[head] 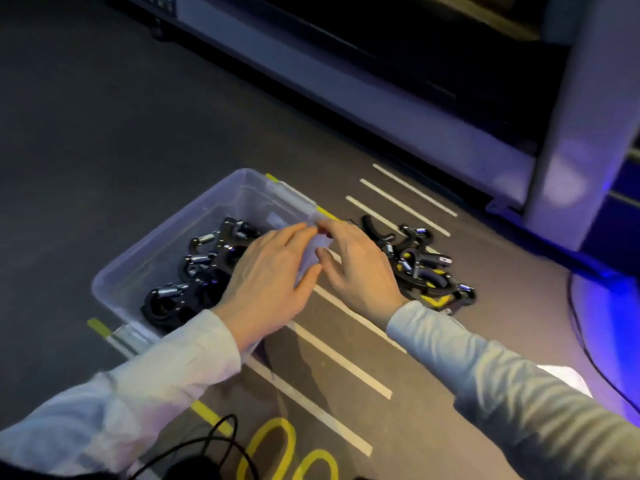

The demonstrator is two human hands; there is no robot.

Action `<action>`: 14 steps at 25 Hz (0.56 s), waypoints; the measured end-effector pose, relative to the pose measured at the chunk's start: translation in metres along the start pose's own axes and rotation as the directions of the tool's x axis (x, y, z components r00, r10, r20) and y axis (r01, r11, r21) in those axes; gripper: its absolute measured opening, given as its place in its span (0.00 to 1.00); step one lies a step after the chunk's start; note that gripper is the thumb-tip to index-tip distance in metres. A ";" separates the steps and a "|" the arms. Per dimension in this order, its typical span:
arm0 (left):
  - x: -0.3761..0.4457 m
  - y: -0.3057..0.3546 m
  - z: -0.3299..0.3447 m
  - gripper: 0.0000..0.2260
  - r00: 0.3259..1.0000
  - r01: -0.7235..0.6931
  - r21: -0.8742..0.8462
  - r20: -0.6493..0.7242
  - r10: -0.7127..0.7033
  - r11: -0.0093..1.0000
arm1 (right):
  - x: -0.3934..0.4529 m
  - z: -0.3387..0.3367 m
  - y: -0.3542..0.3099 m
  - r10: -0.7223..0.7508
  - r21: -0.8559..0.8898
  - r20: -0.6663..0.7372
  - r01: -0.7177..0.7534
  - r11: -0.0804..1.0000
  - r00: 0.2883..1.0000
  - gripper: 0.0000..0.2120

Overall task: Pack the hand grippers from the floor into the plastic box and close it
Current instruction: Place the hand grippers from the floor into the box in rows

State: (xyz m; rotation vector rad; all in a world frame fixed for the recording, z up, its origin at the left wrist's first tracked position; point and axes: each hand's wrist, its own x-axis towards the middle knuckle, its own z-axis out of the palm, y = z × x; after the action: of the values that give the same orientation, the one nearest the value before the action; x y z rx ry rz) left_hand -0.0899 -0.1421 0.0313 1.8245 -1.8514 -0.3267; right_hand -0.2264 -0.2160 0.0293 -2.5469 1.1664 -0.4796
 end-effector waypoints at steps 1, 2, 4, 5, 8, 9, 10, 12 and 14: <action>0.002 0.008 -0.003 0.23 1.000 -0.018 -0.005 -0.004 0.018 1.000 | -0.007 -0.012 0.006 0.020 0.001 -0.061 -0.020 1.000 0.998 0.19; 0.003 0.014 -0.005 0.23 0.999 -0.034 0.000 -0.009 0.034 0.999 | -0.014 -0.024 0.012 0.045 0.004 -0.110 -0.045 0.999 0.993 0.19; 0.004 0.018 -0.003 0.23 0.999 -0.041 0.025 0.024 0.040 0.999 | -0.032 -0.044 0.036 0.130 0.021 -0.193 -0.129 0.991 0.972 0.19; 0.001 0.017 -0.001 0.23 0.998 -0.026 0.037 0.054 0.024 0.999 | -0.043 -0.051 0.050 0.195 0.057 -0.225 -0.187 0.981 0.955 0.19; -0.005 0.009 0.012 0.25 0.990 0.014 0.083 0.141 -0.026 0.996 | -0.075 -0.057 0.098 0.393 0.186 -0.245 -0.355 0.916 0.886 0.17; -0.006 0.005 0.018 0.25 0.984 0.028 0.097 0.171 -0.044 0.995 | -0.085 -0.054 0.113 0.437 0.209 -0.234 -0.394 0.895 0.868 0.16; -0.007 0.001 0.022 0.25 0.978 0.042 0.112 0.199 -0.064 0.993 | -0.093 -0.049 0.126 0.472 0.220 -0.217 -0.429 0.876 0.854 0.16; -0.004 -0.004 0.032 0.27 0.971 0.033 0.158 0.228 -0.069 0.987 | -0.104 -0.037 0.145 0.536 0.208 -0.167 -0.502 0.840 0.828 0.17; 0.003 -0.007 0.044 0.28 0.970 -0.046 0.231 0.245 -0.012 0.972 | -0.109 -0.022 0.159 0.572 0.170 -0.108 -0.552 0.816 0.813 0.18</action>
State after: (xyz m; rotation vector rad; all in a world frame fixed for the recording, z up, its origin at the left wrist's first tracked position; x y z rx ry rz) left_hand -0.1065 -0.1537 -0.0081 1.9985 -2.1526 -0.3520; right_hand -0.4093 -0.2347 -0.0338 -1.9353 1.7945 -0.5801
